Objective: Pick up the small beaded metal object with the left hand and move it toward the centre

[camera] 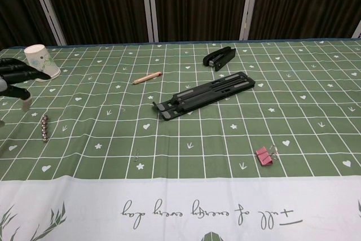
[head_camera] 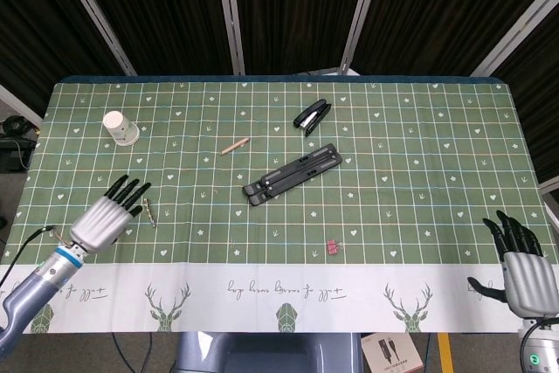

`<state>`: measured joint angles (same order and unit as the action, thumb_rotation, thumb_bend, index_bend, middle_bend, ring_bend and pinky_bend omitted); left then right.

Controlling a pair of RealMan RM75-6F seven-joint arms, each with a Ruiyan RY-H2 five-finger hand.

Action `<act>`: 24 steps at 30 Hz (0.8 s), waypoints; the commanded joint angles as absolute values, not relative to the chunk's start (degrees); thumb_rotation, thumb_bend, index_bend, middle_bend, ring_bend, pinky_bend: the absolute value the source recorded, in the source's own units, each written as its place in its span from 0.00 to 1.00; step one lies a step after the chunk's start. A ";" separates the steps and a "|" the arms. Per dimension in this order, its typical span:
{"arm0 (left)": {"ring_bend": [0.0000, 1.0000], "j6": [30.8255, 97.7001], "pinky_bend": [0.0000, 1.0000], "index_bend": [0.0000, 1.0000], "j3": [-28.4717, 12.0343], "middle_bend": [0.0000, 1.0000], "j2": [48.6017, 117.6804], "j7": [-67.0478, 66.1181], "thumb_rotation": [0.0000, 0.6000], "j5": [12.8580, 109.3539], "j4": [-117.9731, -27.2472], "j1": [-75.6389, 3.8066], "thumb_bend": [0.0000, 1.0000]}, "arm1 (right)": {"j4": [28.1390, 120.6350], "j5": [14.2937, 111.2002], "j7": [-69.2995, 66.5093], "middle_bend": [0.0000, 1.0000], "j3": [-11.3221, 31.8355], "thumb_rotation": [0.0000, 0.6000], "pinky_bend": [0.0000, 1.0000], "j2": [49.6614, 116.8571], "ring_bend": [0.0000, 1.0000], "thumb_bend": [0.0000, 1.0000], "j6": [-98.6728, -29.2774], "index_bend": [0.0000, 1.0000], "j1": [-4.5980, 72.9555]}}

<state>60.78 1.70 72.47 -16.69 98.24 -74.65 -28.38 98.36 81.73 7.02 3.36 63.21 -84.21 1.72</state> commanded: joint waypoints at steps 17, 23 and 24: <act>0.00 57.54 0.00 0.44 6.40 0.00 80.87 -15.39 1.00 103.59 -61.92 -33.72 0.36 | 99.32 80.45 6.06 0.00 3.52 1.00 0.10 62.72 0.00 0.05 -83.48 0.12 1.64; 0.00 57.76 0.00 0.44 6.47 0.00 81.80 -15.38 1.00 103.44 -60.82 -34.53 0.35 | 99.47 80.30 6.05 0.00 3.59 1.00 0.10 62.67 0.00 0.05 -83.55 0.12 1.59; 0.00 57.93 0.00 0.44 6.44 0.00 82.00 -15.41 1.00 103.35 -60.54 -34.63 0.35 | 99.45 80.29 6.06 0.00 3.60 1.00 0.10 62.67 0.00 0.05 -83.55 0.12 1.58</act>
<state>57.86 6.45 81.92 -15.39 103.40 -60.63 -34.57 99.45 80.28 6.06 3.59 62.67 -83.55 1.58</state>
